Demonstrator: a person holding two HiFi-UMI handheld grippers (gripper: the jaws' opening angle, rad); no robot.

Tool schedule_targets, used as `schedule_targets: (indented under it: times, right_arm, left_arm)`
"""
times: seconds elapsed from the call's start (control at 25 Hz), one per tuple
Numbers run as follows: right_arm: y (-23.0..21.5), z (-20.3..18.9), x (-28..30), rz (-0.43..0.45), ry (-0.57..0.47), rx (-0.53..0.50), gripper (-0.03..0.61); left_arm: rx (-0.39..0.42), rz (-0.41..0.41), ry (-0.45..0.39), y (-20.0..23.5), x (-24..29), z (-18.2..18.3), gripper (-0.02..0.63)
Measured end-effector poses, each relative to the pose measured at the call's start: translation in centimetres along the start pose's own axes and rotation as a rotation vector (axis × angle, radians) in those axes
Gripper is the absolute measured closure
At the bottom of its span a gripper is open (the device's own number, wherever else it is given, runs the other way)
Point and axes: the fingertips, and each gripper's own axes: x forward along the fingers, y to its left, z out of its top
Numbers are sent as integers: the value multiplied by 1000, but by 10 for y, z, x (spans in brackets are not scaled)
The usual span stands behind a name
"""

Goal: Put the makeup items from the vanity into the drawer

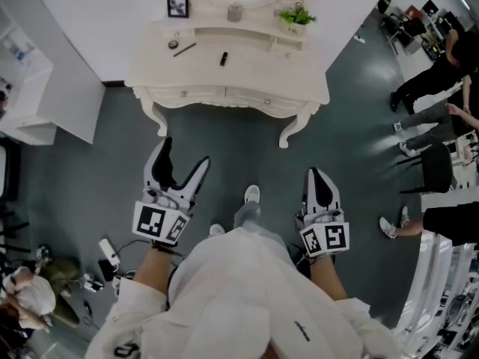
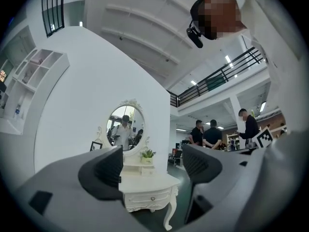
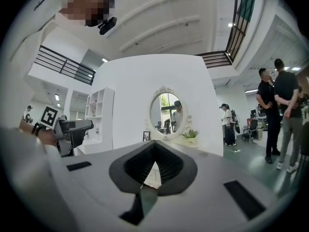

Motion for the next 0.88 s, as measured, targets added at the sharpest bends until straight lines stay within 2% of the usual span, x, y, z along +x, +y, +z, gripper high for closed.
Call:
schedule_targets:
  times: [0.28, 0.64, 0.88]
  right_arm:
    - [-34, 2, 56, 50, -5, 38, 561]
    - [-87, -5, 134, 189, 26, 36, 558]
    - [-129, 4, 171, 248, 17, 58, 558]
  left_arm:
    - [29, 18, 4, 5, 57, -1, 245]
    - [41, 51, 36, 1, 153, -22, 247]
    - [52, 98, 46, -1, 212, -23, 247]
